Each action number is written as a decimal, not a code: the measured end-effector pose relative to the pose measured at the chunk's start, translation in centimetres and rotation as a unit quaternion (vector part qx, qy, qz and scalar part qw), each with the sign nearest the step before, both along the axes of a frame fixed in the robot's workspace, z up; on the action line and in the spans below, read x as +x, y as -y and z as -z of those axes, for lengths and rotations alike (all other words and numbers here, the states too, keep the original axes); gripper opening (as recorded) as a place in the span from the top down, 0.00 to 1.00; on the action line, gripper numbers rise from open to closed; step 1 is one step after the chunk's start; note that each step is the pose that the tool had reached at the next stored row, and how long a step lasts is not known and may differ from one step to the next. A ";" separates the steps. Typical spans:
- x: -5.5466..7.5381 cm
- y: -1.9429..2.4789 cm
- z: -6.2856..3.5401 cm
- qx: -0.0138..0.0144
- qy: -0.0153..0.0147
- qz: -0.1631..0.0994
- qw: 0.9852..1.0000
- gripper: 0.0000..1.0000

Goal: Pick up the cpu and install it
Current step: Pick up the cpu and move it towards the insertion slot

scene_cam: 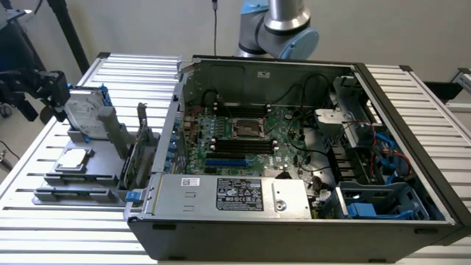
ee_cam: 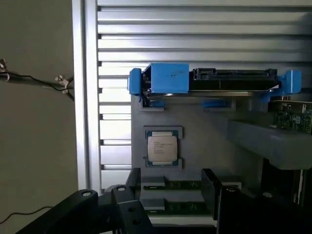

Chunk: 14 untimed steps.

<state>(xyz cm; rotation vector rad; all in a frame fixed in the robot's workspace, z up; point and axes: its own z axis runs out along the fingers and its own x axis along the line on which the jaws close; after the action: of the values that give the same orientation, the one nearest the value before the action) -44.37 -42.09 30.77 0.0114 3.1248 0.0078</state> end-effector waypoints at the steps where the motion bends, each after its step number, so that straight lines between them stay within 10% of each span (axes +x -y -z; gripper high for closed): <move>1: 0.1 0.09 0.18 0.000 0.000 -0.001 1.000 0.38; 14: 0.8 0.79 2.55 0.000 -0.001 -0.009 1.000 0.38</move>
<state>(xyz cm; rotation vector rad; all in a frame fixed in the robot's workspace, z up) -43.59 -42.88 28.22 -0.0177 3.1265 0.0081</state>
